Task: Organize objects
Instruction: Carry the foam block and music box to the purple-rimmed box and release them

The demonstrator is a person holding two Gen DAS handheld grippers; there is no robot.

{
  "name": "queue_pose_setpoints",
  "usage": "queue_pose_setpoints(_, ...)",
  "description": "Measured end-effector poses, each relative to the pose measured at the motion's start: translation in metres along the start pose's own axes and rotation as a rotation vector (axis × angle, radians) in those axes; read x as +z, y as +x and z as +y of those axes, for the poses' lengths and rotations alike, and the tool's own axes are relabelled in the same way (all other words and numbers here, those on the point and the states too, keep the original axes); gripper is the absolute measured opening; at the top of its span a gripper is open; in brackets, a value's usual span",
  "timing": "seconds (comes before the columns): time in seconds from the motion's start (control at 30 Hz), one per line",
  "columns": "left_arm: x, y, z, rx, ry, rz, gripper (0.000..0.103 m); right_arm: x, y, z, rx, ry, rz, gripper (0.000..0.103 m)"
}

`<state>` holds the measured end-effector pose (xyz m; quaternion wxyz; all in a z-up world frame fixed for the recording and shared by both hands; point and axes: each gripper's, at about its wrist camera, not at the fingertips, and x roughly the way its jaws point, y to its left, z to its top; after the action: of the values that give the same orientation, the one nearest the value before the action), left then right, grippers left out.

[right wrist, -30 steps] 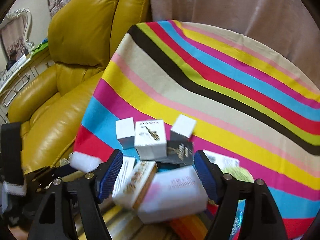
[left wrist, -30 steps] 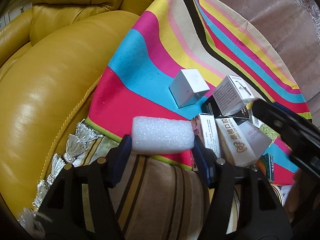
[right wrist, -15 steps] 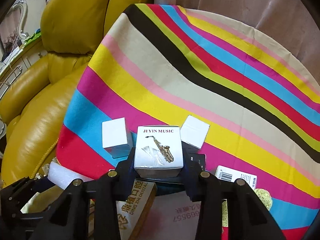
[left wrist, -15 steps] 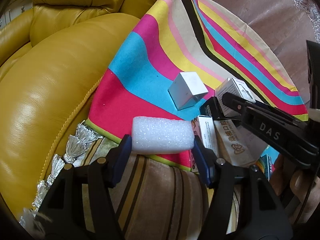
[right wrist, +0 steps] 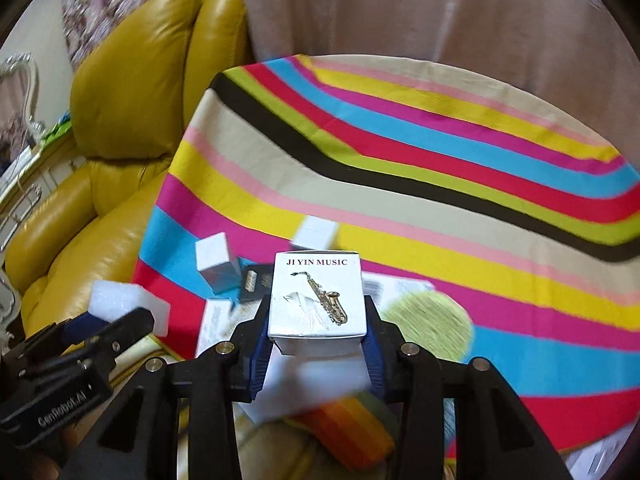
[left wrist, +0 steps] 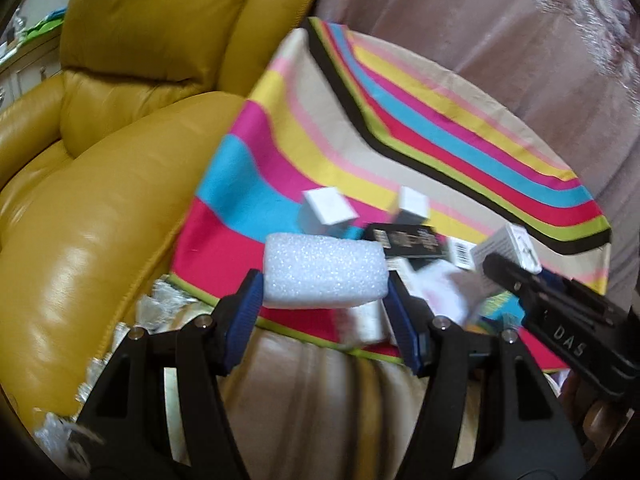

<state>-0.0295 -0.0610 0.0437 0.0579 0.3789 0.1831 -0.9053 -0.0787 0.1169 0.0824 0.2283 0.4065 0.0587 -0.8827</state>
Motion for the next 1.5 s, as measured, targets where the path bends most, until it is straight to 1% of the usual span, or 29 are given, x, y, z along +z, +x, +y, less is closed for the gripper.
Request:
queue_pose_setpoints(0.23, -0.011, -0.021, -0.051, -0.049, 0.121, -0.054, 0.064, -0.034, -0.036, -0.047, -0.042, 0.123, -0.009, 0.042)
queue_pose_setpoints(0.47, -0.024, -0.027, -0.091, -0.087, 0.195, -0.033, 0.064, -0.062, -0.064, -0.093, -0.080, 0.231, -0.015, 0.042)
queue_pose_setpoints(0.6, -0.032, -0.025, -0.116, -0.116, 0.250, -0.009, 0.064, -0.074, -0.077, -0.107, -0.088, 0.267, -0.027, 0.042)
queue_pose_setpoints(0.83, -0.048, -0.018, -0.156, -0.177, 0.301, 0.055, 0.064, -0.100, -0.101, -0.139, -0.104, 0.355, -0.033, 0.042)
queue_pose_setpoints(1.1, -0.063, -0.019, -0.198, -0.219, 0.372, 0.091, 0.064, -0.131, -0.126, -0.179, -0.133, 0.461, -0.043, 0.042)
queue_pose_setpoints(1.3, -0.077, -0.015, -0.231, -0.272, 0.421, 0.139, 0.064, -0.149, -0.141, -0.201, -0.163, 0.508, -0.052, 0.042)
queue_pose_setpoints(1.5, -0.091, -0.010, -0.260, -0.312, 0.472, 0.180, 0.064, -0.171, -0.150, -0.226, -0.206, 0.574, -0.040, 0.042)
